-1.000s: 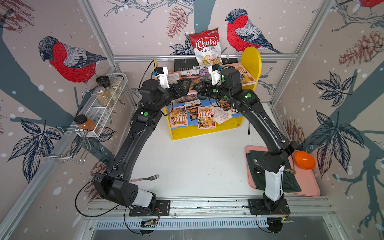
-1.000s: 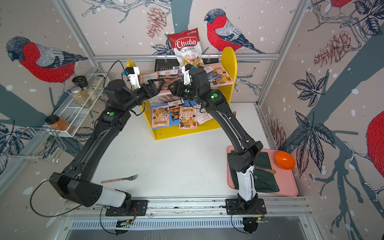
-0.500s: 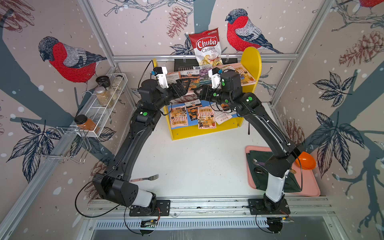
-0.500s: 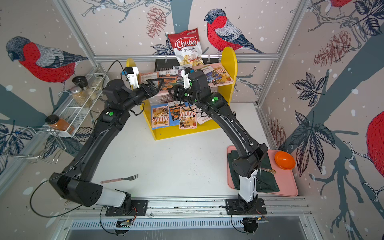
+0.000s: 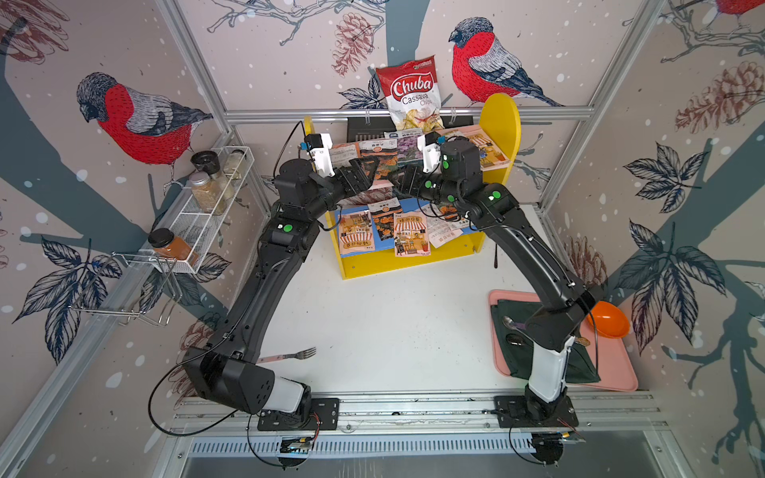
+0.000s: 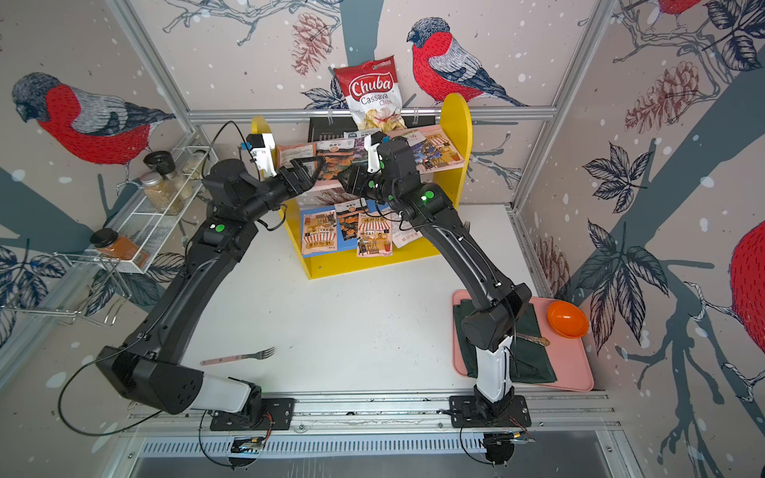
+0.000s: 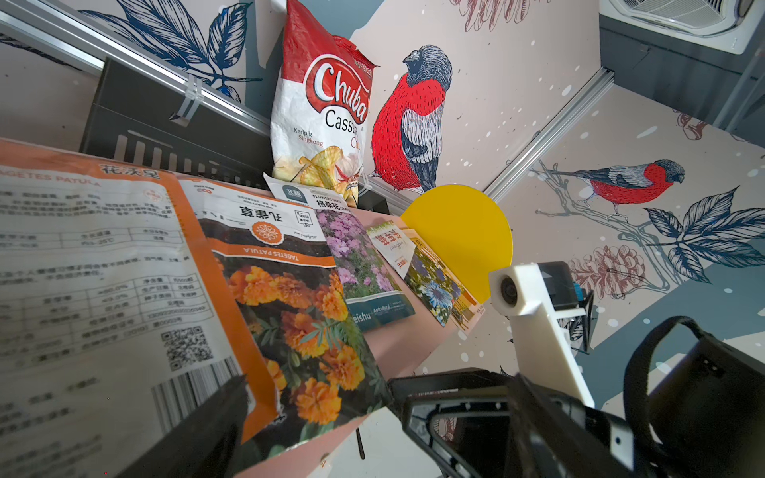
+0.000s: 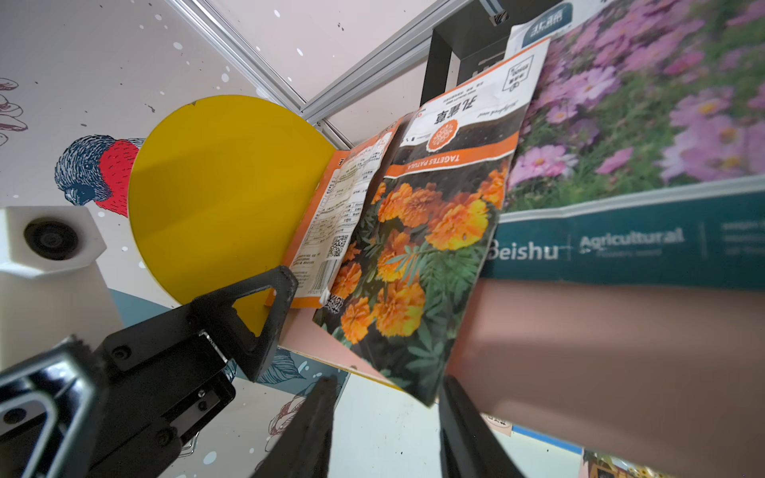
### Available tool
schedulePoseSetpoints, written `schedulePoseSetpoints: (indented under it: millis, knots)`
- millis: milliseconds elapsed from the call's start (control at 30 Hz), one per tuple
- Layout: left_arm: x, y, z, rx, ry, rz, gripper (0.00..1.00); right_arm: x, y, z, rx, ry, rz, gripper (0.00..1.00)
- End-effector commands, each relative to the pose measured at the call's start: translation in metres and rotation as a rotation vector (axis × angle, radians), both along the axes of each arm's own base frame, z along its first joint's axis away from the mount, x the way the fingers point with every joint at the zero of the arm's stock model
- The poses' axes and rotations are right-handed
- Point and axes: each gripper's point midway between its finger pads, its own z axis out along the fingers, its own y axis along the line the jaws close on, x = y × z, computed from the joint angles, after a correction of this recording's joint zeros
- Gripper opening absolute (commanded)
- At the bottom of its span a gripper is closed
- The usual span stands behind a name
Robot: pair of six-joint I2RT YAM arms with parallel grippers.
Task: Take the seed bag off the shelf
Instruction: Pick up the seed packet from the shelf.
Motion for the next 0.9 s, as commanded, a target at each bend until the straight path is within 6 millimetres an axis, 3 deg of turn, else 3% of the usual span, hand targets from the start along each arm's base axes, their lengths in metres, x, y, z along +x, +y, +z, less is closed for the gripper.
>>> schedulePoseSetpoints:
  millis: [0,867]
  knots:
    - [0.0,0.002,0.012,-0.017,-0.05,0.0,0.98,-0.002,0.007,0.005,0.029,-0.009,0.021,0.45]
    - [0.011,-0.003,-0.009,0.005,0.047,-0.012,0.98,-0.003,0.007,0.01,0.04,-0.02,0.022,0.25]
